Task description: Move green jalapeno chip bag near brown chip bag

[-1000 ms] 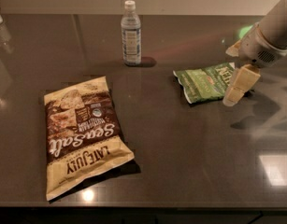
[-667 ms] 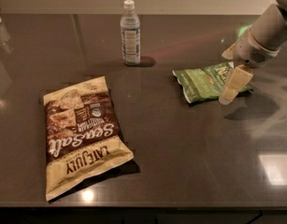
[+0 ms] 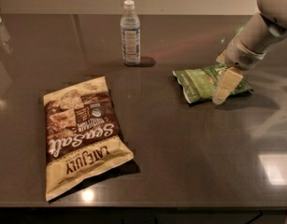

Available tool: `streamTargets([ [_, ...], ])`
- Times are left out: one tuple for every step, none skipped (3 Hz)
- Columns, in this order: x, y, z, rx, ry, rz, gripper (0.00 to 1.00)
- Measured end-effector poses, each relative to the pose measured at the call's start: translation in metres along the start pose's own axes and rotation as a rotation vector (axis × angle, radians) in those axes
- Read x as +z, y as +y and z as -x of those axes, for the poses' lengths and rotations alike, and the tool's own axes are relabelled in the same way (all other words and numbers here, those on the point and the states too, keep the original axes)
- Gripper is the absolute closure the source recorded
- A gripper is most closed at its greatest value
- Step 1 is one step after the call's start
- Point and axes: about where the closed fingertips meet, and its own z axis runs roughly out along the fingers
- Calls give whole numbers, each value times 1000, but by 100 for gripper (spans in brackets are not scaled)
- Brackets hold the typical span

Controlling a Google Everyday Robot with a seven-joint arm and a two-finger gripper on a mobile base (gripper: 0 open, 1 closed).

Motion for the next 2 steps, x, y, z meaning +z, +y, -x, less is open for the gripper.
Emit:
streamTargets([
  [10,-5,3,-2,9,10,0],
  [16,-8,5,-3,14,16,0],
])
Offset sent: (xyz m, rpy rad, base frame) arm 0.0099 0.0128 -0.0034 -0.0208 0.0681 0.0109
